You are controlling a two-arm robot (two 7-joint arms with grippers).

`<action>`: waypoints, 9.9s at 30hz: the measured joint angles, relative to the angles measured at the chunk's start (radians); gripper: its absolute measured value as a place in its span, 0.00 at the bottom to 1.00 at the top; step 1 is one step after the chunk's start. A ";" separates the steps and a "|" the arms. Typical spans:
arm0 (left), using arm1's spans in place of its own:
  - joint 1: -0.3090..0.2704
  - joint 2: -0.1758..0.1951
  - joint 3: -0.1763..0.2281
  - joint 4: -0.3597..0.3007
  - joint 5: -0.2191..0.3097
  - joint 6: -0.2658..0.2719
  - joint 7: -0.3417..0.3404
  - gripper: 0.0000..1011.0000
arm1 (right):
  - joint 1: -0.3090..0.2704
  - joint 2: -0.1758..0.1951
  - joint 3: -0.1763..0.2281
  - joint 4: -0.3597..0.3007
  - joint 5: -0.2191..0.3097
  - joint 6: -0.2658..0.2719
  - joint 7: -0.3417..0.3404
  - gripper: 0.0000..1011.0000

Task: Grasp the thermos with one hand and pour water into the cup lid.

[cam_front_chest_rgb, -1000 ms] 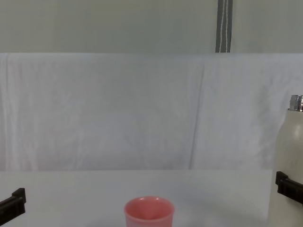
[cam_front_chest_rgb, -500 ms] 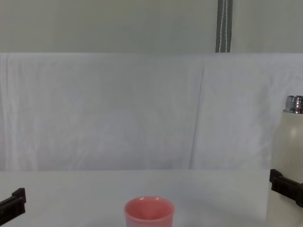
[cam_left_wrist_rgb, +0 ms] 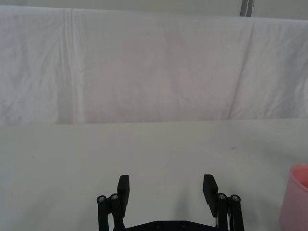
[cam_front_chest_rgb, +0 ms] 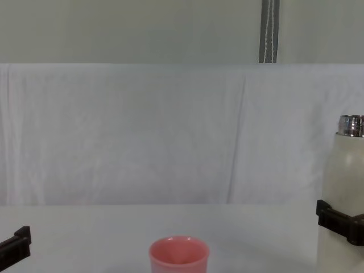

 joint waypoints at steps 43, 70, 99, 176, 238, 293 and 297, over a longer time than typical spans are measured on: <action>0.000 0.000 0.000 0.000 0.000 0.000 0.000 0.99 | -0.032 0.015 0.015 -0.078 0.002 0.005 -0.004 0.94; 0.000 0.000 0.000 0.000 0.000 0.000 0.000 0.99 | 0.006 0.116 -0.022 -0.116 -0.157 0.004 0.016 0.94; 0.000 0.000 0.000 0.000 0.000 0.000 0.000 0.99 | 0.037 0.205 -0.164 -0.155 -0.502 0.011 -0.012 0.94; 0.000 0.000 0.000 0.000 0.000 0.000 0.000 0.99 | 0.149 0.279 -0.348 -0.117 -0.829 0.060 -0.030 0.94; 0.000 0.000 0.000 0.000 0.000 0.000 0.000 0.99 | 0.175 0.336 -0.458 -0.132 -1.107 0.220 -0.020 0.94; 0.000 0.000 0.000 0.000 0.000 0.000 0.000 0.99 | 0.188 0.351 -0.474 -0.165 -1.156 0.239 0.010 0.94; 0.000 0.000 0.000 0.000 0.000 0.000 0.000 0.99 | 0.189 0.352 -0.476 -0.167 -1.161 0.241 0.012 0.94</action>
